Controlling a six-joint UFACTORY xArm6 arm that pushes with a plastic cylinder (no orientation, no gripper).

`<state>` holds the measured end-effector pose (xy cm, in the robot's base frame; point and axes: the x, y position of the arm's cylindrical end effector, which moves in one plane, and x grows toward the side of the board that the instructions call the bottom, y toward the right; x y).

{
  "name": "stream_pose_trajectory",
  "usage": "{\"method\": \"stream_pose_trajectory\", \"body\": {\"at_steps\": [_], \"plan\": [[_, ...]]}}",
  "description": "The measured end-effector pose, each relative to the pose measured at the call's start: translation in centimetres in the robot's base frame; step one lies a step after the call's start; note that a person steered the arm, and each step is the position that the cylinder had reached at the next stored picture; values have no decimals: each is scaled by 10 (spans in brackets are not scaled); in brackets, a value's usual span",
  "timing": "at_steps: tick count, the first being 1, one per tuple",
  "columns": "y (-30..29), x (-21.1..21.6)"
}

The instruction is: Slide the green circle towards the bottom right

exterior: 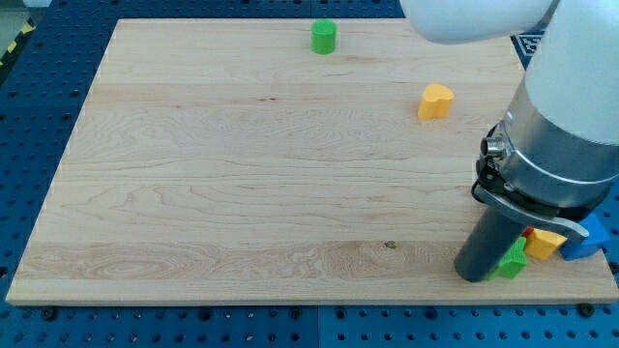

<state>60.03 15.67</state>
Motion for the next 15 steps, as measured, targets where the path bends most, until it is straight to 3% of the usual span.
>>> {"method": "stream_pose_trajectory", "body": {"at_steps": [3, 4, 5, 6, 8, 9, 12, 15], "plan": [[-18, 18], [-87, -15], [-152, -84], [-197, -181], [-202, -353], [-165, -408], [-148, -387], [-122, -302]]}}
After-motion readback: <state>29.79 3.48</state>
